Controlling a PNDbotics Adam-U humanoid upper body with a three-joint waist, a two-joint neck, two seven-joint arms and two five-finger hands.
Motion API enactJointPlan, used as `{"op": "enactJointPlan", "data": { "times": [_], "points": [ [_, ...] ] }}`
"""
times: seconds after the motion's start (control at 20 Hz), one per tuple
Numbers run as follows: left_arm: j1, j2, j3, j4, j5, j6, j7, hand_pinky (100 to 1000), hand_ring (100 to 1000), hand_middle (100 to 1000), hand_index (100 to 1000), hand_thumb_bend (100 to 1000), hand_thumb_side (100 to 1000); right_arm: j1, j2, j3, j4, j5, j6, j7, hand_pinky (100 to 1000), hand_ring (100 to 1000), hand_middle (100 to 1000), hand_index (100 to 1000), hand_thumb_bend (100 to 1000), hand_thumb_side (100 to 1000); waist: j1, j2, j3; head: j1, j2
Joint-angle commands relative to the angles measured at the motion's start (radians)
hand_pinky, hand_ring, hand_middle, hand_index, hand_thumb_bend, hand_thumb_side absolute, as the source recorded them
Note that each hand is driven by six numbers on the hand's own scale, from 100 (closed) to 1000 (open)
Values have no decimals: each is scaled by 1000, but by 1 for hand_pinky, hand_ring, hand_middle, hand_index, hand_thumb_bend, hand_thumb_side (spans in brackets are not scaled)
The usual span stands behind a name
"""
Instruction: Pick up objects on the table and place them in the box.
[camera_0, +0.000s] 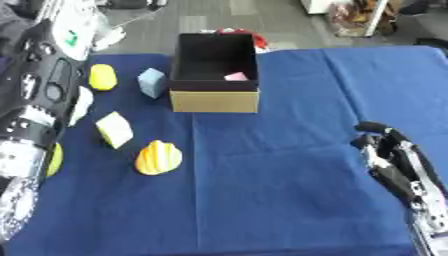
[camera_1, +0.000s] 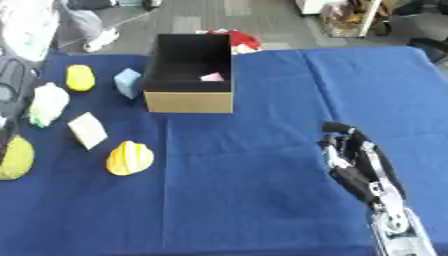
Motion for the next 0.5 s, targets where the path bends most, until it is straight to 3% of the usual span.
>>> {"op": "enactJointPlan", "data": {
  "times": [0.05, 0.5],
  "points": [
    [-40, 11, 12, 45, -144, -25, -101, 828, 720, 734, 885, 178, 246, -6, -17, 0, -12, 4, -2, 2, 754, 659, 743, 798, 100, 395, 11, -30, -1, 2, 4],
    [-45, 27, 46, 54, -256, -16, -294, 830, 712, 722, 880, 363, 291, -4, -18, 0, -13, 6, 0, 5, 755, 660, 743, 799, 100, 398, 18, -35, 3, -4, 4]
  ]
}}
